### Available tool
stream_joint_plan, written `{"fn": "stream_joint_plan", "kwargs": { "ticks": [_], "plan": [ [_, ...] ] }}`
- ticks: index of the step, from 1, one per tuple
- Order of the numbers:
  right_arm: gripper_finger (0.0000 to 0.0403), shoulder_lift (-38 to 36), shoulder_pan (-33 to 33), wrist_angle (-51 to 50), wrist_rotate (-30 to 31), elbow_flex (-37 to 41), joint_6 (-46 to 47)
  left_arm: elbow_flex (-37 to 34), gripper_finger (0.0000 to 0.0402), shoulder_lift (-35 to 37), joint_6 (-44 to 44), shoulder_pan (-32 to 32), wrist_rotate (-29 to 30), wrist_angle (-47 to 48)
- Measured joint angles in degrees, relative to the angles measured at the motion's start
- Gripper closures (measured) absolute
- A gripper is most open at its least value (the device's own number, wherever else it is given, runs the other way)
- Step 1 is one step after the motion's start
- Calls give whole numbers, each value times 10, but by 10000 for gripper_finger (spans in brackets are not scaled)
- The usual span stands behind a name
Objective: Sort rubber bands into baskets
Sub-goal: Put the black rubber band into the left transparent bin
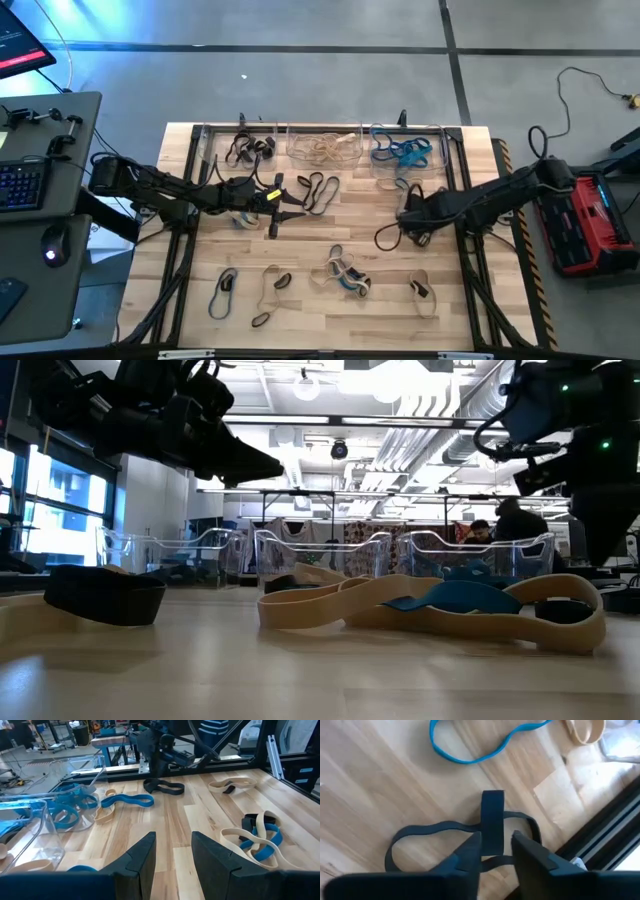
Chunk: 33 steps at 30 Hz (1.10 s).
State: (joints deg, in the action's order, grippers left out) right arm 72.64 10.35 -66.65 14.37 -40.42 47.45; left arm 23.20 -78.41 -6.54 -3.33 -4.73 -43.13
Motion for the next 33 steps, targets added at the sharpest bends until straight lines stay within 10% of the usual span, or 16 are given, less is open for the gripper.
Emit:
{"fn": "stream_joint_plan", "kwargs": {
  "ticks": [11,23,33],
  "plan": [
    [244,0,-27,22,-39,44,-30,0,286,0,4,0,0,0],
    [390,0,-17,62,-47,68,-33,0,286,0,-5,0,0,0],
    [397,0,22,157,11,-17,-58,0,286,0,-38,20,0,0]
  ]
}}
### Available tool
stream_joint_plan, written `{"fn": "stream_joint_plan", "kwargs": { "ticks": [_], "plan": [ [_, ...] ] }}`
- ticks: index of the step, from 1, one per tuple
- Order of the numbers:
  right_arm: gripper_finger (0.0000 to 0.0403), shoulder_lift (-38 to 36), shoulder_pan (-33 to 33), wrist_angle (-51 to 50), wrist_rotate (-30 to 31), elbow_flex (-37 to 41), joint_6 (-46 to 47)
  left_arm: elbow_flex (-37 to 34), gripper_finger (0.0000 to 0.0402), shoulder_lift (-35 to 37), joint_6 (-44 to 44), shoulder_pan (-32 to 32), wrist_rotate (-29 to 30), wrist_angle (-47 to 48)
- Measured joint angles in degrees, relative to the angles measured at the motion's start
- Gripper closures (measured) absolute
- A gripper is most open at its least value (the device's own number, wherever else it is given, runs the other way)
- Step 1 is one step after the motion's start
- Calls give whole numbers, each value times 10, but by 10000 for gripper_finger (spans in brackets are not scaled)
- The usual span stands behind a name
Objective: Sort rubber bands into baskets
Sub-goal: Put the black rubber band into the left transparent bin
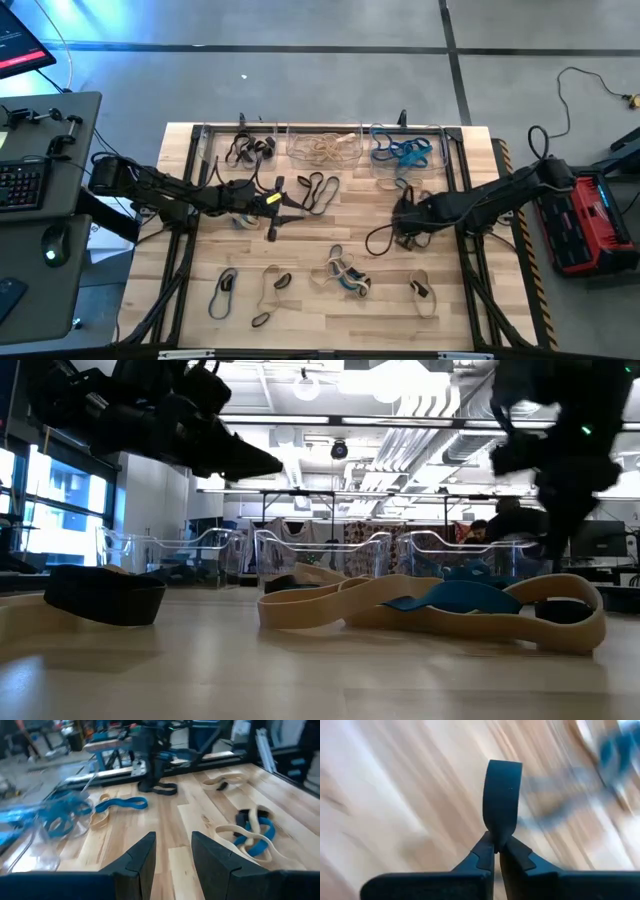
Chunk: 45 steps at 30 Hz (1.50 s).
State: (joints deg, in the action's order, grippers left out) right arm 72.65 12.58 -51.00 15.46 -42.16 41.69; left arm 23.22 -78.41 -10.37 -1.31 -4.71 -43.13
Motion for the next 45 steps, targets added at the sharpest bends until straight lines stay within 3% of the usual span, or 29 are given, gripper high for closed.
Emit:
{"fn": "stream_joint_plan", "kwargs": {
  "ticks": [3,7,12,17,24,33,45],
  "plan": [
    [400,0,3,131,7,-2,-44,1,286,0,-48,24,16,1],
    [401,2,3,292,6,-2,-98,11,283,0,-112,64,84,3],
    [402,2,3,404,-15,-2,-123,36,261,0,-199,109,154,3],
    [402,2,3,452,-47,-1,-127,75,230,0,-268,141,195,16],
    [402,2,6,511,-94,-1,-150,131,199,-6,-294,145,197,77],
    [403,2,7,544,-151,-1,-131,205,197,-86,-412,150,189,86],
    [403,2,19,552,-168,-1,-120,282,197,-178,-461,150,203,86]
  ]
}}
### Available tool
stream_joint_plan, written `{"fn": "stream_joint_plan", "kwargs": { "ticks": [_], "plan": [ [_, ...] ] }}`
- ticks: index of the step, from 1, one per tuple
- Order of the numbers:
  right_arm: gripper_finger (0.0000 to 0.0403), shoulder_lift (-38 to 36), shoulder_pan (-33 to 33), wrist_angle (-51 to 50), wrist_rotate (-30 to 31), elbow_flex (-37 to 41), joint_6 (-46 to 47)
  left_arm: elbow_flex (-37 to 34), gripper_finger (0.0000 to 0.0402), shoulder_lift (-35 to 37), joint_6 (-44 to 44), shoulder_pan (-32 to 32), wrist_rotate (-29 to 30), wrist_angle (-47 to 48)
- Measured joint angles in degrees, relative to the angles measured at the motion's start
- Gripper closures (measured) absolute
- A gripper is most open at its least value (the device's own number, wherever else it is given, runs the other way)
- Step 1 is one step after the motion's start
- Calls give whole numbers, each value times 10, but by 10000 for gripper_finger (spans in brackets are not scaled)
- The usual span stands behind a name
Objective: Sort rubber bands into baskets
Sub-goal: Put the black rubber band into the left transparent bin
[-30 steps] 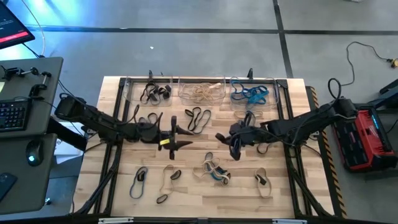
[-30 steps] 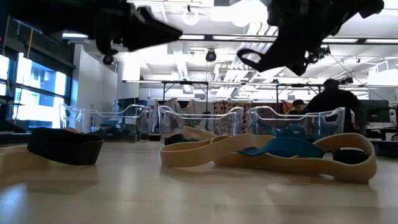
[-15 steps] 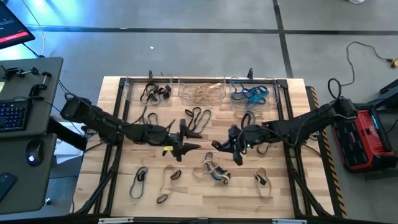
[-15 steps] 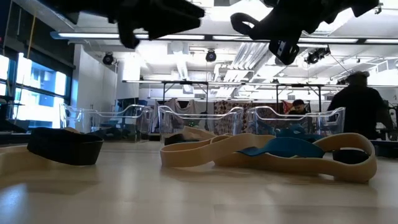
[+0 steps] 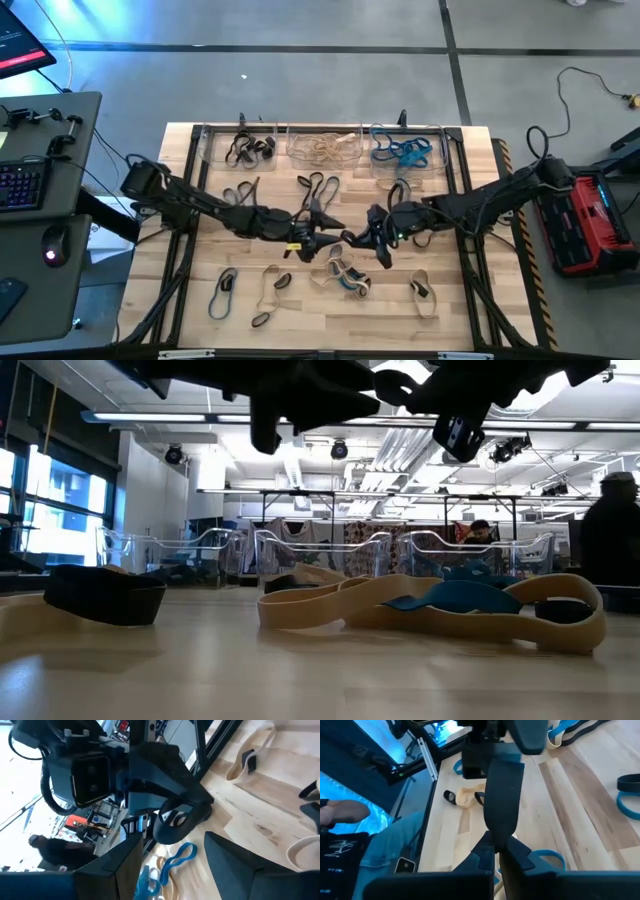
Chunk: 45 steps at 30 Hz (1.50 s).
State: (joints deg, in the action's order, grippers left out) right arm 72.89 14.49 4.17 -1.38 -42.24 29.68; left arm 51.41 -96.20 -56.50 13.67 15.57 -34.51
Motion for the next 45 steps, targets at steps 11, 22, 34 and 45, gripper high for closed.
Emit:
{"fn": "stream_joint_plan", "kwargs": {
  "ticks": [11,22,34,45],
  "plan": [
    [403,0,10,7,-2,0,14,17,240,-18,-21,5,-34,-1],
    [389,0,10,-3,-7,0,14,17,393,-18,-30,18,-22,1],
    [258,0,9,-103,73,0,-1,17,399,26,94,2,98,97],
    [286,0,9,-176,153,0,0,18,401,190,347,-112,126,434]
  ]
}}
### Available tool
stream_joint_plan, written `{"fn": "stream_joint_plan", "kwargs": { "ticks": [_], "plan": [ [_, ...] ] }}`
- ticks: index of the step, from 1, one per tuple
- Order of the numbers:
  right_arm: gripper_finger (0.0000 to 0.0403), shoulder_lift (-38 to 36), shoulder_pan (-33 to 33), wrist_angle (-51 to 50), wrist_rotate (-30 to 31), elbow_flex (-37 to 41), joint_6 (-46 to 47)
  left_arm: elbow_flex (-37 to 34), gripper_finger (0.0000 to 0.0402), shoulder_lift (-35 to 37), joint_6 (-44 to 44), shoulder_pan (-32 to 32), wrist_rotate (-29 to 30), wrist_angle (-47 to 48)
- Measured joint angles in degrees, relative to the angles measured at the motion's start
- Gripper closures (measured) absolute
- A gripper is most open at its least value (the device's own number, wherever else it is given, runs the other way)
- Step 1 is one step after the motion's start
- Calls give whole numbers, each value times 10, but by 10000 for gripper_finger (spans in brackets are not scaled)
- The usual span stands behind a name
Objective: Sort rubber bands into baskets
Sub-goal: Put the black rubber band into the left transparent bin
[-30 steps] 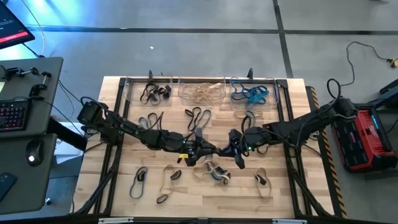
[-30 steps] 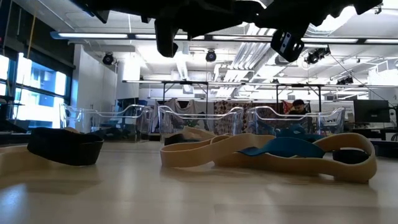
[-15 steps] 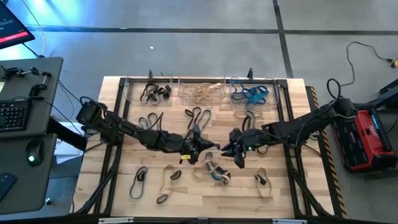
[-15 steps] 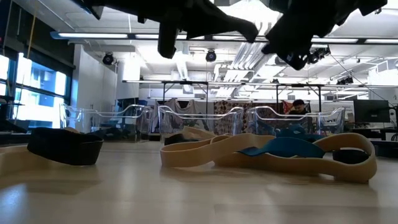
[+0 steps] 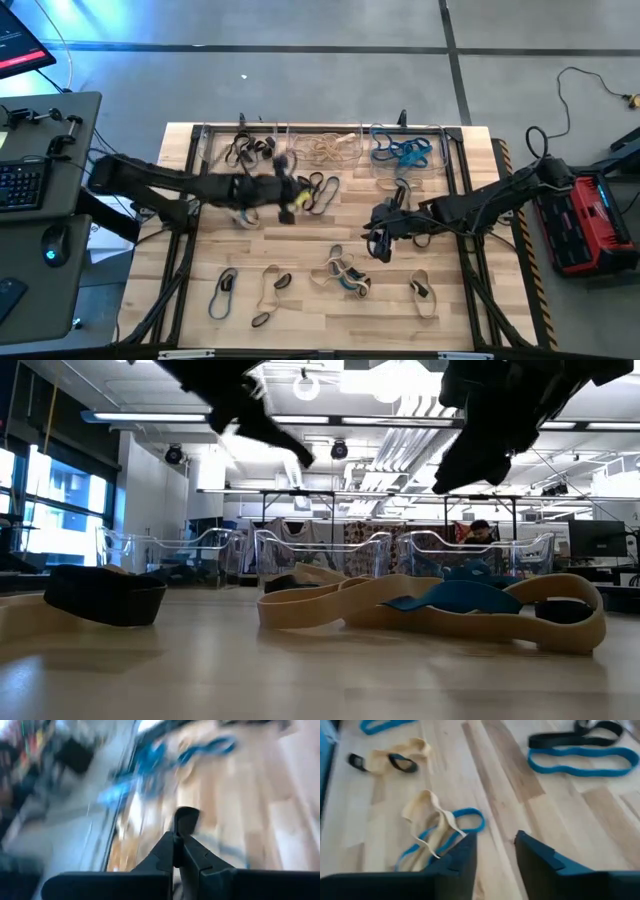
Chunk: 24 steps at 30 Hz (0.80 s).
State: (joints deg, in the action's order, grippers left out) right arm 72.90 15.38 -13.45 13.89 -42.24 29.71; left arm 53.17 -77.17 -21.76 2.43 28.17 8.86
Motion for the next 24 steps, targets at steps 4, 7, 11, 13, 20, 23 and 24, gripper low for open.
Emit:
{"fn": "stream_joint_plan", "kwargs": {
  "ticks": [4,7,11,13,20,23,24],
  "plan": [
    [345,0,0,-13,10,0,-1,0,401,62,106,-71,13,132],
    [390,0,0,-14,10,0,-9,0,401,101,148,-137,15,216],
    [389,0,0,-14,10,0,-16,0,401,127,156,-237,1,269],
    [390,0,0,-14,10,0,-17,0,401,127,148,-292,-34,281],
    [399,0,0,-17,10,0,-17,0,401,70,102,-449,-172,272],
    [402,0,0,-18,10,0,-17,0,401,33,87,-496,-197,273],
    [402,0,0,-18,10,0,-17,0,401,20,81,-509,-206,273]
  ]
}}
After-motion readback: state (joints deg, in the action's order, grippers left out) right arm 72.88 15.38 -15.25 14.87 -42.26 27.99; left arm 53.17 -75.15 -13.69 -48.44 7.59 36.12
